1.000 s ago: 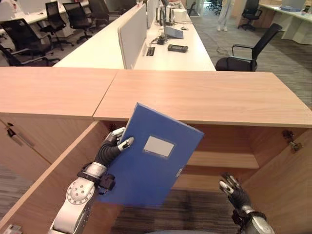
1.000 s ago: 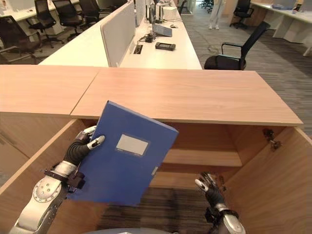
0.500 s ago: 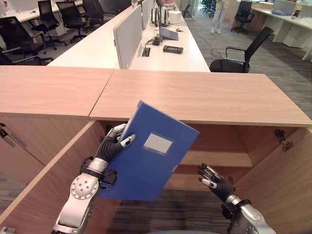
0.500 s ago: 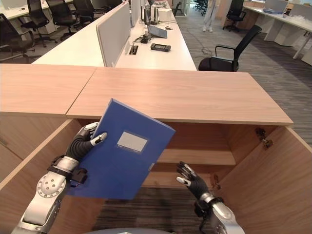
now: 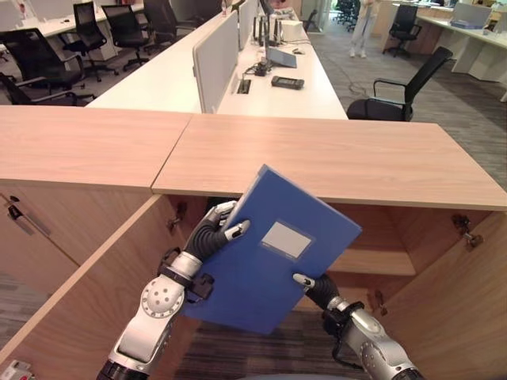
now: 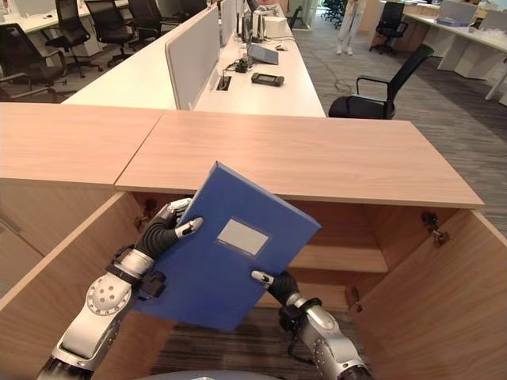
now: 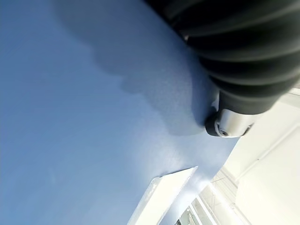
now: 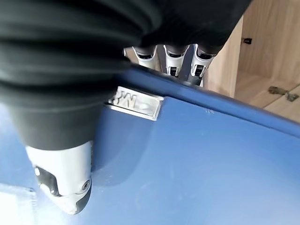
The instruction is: Put the empty folder in the office cabinet
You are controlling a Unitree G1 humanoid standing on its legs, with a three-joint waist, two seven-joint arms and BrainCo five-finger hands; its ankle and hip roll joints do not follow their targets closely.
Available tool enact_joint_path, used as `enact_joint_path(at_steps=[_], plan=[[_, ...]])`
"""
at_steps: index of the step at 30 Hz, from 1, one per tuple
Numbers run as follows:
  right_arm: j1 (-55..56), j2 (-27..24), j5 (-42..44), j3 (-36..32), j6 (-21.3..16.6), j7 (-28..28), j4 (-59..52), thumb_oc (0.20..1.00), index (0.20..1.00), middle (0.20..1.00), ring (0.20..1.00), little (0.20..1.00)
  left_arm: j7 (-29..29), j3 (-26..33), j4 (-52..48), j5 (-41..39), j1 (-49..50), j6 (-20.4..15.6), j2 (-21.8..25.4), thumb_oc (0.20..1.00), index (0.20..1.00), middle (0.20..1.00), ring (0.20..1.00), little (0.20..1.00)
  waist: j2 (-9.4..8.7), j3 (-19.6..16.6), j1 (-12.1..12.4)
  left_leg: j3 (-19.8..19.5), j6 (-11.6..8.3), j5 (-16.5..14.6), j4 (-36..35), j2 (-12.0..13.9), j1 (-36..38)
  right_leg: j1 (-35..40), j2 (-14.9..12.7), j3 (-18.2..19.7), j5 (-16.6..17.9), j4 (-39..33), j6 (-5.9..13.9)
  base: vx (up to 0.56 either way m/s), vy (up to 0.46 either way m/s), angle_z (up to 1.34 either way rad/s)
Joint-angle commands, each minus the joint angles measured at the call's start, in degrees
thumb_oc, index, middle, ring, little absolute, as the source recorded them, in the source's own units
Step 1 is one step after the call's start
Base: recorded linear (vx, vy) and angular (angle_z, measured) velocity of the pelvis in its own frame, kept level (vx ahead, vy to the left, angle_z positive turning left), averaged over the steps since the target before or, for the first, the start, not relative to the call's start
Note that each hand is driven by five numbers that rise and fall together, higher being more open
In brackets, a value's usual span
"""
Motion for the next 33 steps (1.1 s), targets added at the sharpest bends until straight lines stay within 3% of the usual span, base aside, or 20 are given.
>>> enact_joint_path(at_steps=[1,10,11,18,22,33], plan=[[-5.9,2.8,3.7,2.5,-2.6,1.0,-0.3,1.000,1.000,1.000,1.000,1.000,0.9,-1.3,-3.2,-4.9,-5.9,-4.5,-0.7,0.200,0.200,0.200,0.200,0.200,-1.87,-0.2,0.4,-2.4,-2.41,-1.1,-0.2,1.2,-1.8,3.0,-0.4,-3.0,-5.5,0.4,2.98,0.00,0.000,0.00],[-10.9,7.8,7.2,8.0,-2.2,-0.1,4.2,1.000,1.000,1.000,1.000,1.000,0.4,-5.3,-3.5,-10.4,-9.4,-3.7,-1.8,0.200,0.200,0.200,0.200,0.200,-1.62,0.4,0.9,-2.7,-2.47,-0.6,-0.2,1.5,-2.2,2.7,-0.2,-3.1,-5.5,0.4,2.70,0.00,0.000,0.00],[-11.4,8.3,8.0,8.3,-2.2,0.0,4.8,0.200,0.200,0.200,0.200,0.200,0.6,-5.5,-3.4,-10.4,-9.9,-3.6,-1.8,0.200,0.200,0.200,0.200,0.200,-1.62,0.5,1.0,-2.7,-2.52,-0.6,-0.2,1.5,-2.2,2.6,-0.2,-3.1,-5.5,0.4,2.67,0.00,0.000,0.00],[-8.3,10.5,15.3,8.5,-1.8,0.9,3.4,0.200,0.200,0.200,0.200,0.200,0.6,-6.9,-1.7,-12.2,-9.8,-2.3,-2.1,0.200,0.200,0.200,0.200,0.200,-1.28,0.8,0.4,-2.7,-2.77,-0.1,-0.2,1.8,-2.4,2.5,0.1,-3.3,-5.5,0.4,2.41,0.00,0.000,0.00],[-3.8,11.5,18.8,5.4,-0.7,-0.2,7.9,0.200,0.200,0.200,0.200,0.200,-0.8,-8.2,1.6,-16.2,-8.1,0.6,-2.0,0.200,0.200,0.200,0.200,0.200,-0.84,0.9,-0.6,-2.4,-3.00,-0.1,-0.2,2.1,-2.3,2.5,0.5,-3.0,-5.7,0.4,2.24,0.00,0.000,0.00],[0.5,12.9,20.8,-0.7,0.1,-3.4,13.5,0.200,0.200,0.200,0.200,0.200,-1.5,-8.2,9.1,-20.0,-2.8,4.7,-1.7,0.200,0.200,0.200,0.200,0.200,-0.37,0.7,-1.9,-1.6,-3.18,0.0,-0.2,2.6,-2.2,2.1,1.1,-2.5,-5.8,0.4,2.15,0.00,-0.013,-0.04]])
